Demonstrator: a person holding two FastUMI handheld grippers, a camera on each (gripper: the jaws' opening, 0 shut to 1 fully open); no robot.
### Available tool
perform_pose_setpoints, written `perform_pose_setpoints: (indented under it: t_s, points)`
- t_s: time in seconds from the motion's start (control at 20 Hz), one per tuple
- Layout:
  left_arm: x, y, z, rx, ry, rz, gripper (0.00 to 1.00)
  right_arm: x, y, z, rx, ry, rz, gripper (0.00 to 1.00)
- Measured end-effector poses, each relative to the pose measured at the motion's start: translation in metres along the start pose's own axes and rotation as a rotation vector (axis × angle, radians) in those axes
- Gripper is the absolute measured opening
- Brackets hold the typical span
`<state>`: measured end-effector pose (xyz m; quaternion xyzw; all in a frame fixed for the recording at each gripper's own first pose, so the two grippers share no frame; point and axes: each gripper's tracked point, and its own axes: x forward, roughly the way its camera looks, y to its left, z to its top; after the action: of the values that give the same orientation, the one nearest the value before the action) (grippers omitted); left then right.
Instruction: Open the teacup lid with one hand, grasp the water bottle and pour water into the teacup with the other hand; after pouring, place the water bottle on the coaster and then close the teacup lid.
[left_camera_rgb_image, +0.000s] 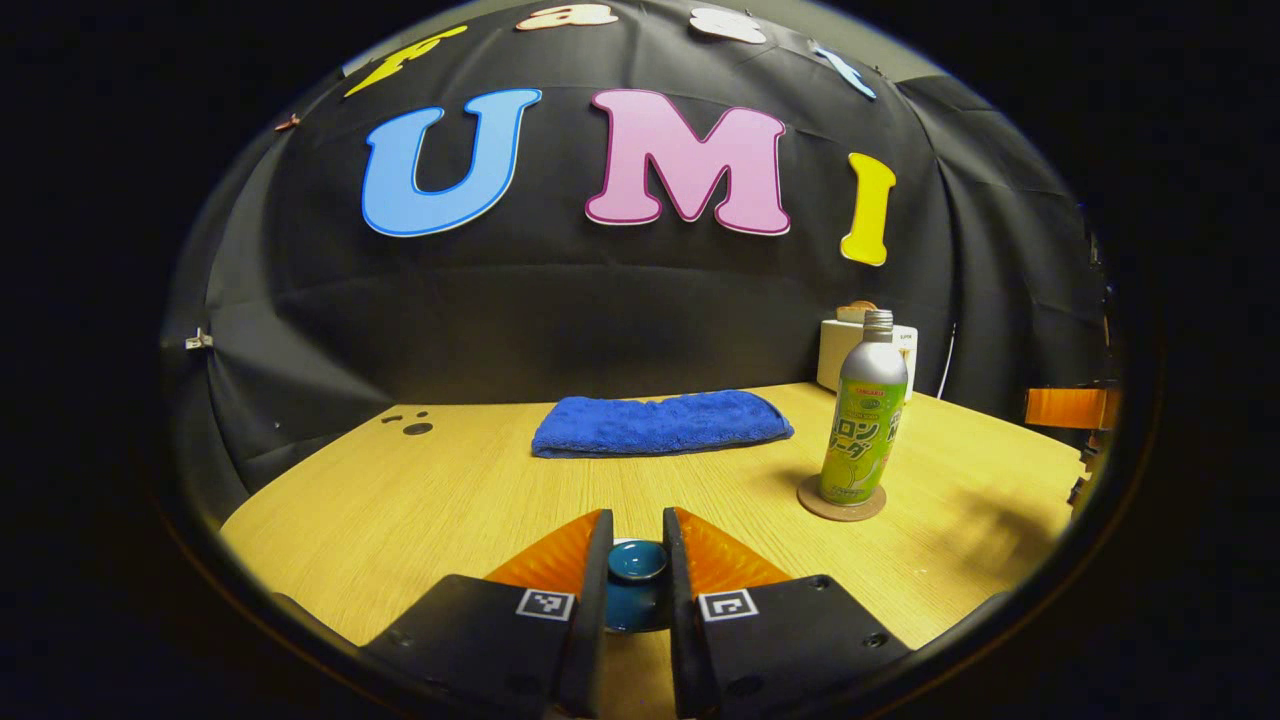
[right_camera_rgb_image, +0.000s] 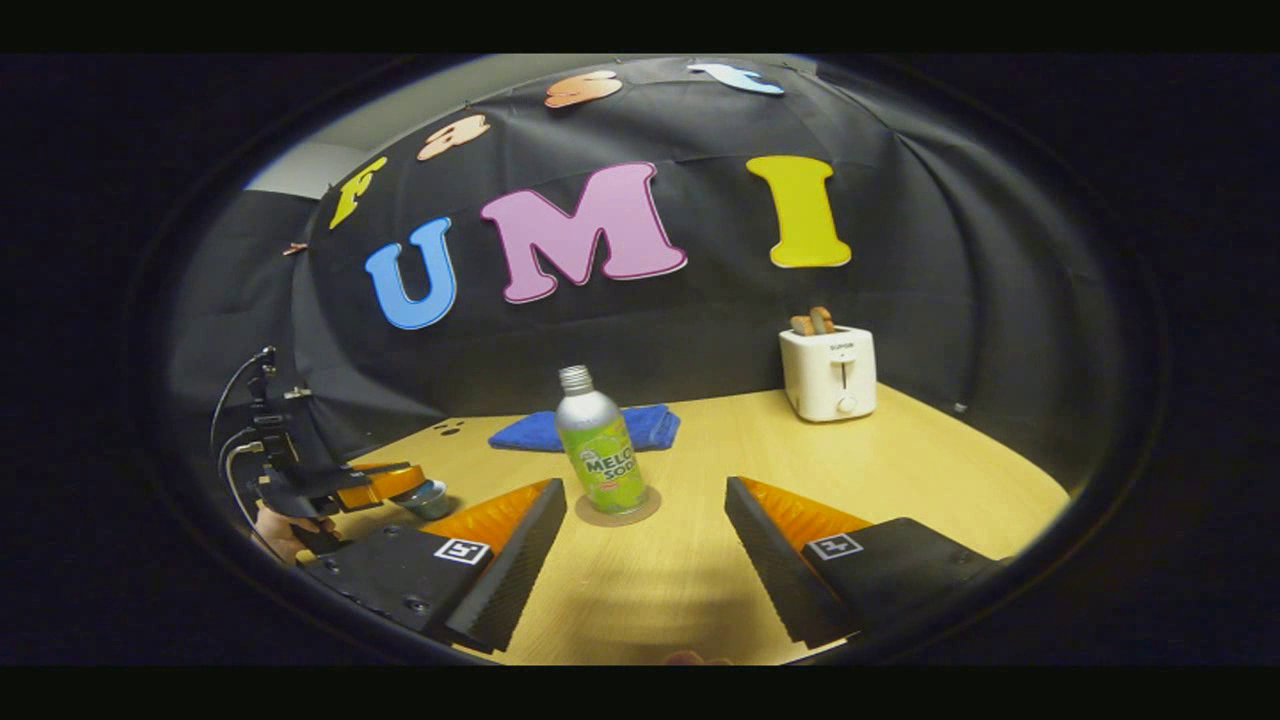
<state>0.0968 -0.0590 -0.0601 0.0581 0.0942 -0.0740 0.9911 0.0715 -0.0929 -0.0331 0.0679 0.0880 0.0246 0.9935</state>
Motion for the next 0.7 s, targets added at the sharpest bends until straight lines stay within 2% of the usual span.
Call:
perform_pose_setpoints:
  t_s: [0.1, 0.15, 0.25, 0.7]
  points:
    - [0.003, 0.002, -0.006, 0.03, 0.03, 0.015, 0.34, 0.003, 0.004, -0.007, -0.022, 0.016, 0.006, 0.99]
    - [0.005, 0.002, -0.008, 0.036, 0.04, 0.019, 0.31, 0.004, 0.005, -0.009, -0.04, 0.021, 0.001, 0.99]
    - [0.008, 0.0, -0.011, 0.027, 0.048, 0.01, 0.31, 0.007, 0.004, -0.013, -0.061, 0.017, -0.012, 0.99]
    - [0.014, 0.007, -0.016, 0.039, 0.058, 0.045, 0.33, 0.012, 0.023, -0.037, -0.039, 0.067, 0.037, 0.99]
